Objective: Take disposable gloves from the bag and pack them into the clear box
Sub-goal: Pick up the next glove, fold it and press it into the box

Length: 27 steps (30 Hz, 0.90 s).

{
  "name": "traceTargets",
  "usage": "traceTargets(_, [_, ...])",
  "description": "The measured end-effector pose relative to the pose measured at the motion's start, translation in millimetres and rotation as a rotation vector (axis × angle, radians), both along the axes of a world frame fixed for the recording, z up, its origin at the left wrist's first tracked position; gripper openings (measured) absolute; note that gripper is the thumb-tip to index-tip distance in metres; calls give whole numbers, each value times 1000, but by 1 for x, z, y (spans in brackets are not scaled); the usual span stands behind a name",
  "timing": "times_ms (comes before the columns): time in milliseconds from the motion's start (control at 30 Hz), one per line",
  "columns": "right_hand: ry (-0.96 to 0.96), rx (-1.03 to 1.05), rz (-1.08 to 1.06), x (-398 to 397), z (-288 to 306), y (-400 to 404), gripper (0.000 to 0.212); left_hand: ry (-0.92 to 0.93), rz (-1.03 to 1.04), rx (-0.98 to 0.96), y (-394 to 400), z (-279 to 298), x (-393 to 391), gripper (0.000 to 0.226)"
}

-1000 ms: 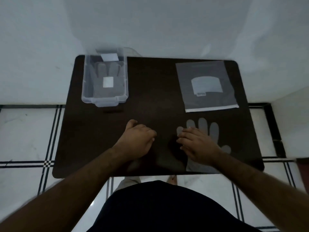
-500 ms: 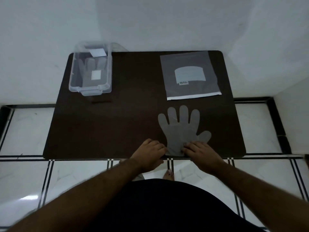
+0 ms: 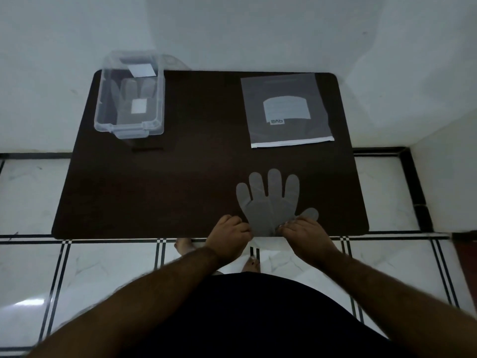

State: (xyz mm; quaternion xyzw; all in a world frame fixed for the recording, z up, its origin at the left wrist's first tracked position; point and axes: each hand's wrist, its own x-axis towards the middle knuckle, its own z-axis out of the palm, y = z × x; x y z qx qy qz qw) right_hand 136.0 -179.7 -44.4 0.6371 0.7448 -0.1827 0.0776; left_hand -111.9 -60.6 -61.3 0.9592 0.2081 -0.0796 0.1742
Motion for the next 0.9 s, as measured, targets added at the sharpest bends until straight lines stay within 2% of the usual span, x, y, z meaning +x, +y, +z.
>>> traceTargets(67, [17,-15,9,-1,3,6,30,-10,19,-11,0,0,-1,30])
traceTargets(133, [29,-61,-12,-2,9,12,40,-3,63,-53,3,3,0,30])
traceTargets(233, [13,-160,-12,-3,21,18,79,-46,151,-114,7,9,1,27])
traceTargets(300, [56,-168,-19,-6,28,21,103,-140,240,-172,12,16,2,19])
traceTargets(367, [150,-141,-79,-14,37,27,113,-292,345,-221,17,29,7,11])
traceTargets(433, [267,-50,-166,-27,46,36,105,-398,419,-273,27,49,12,9])
traceTargets(533, [458,162,-276,-45,66,56,55,-554,486,-373,48,79,13,13])
traceTargets(600, [578,270,-314,-51,81,71,21,-669,578,-543,63,96,10,13])
traceTargets(633, [662,292,-345,-51,89,78,13,-716,643,-642,70,105,8,13])
traceTargets(767, [986,164,-569,-50,131,120,10,-838,797,-861,112,136,-9,17])
traceTargets(900, [1239,64,-659,-58,166,167,8,-875,897,-899,150,162,-40,19])
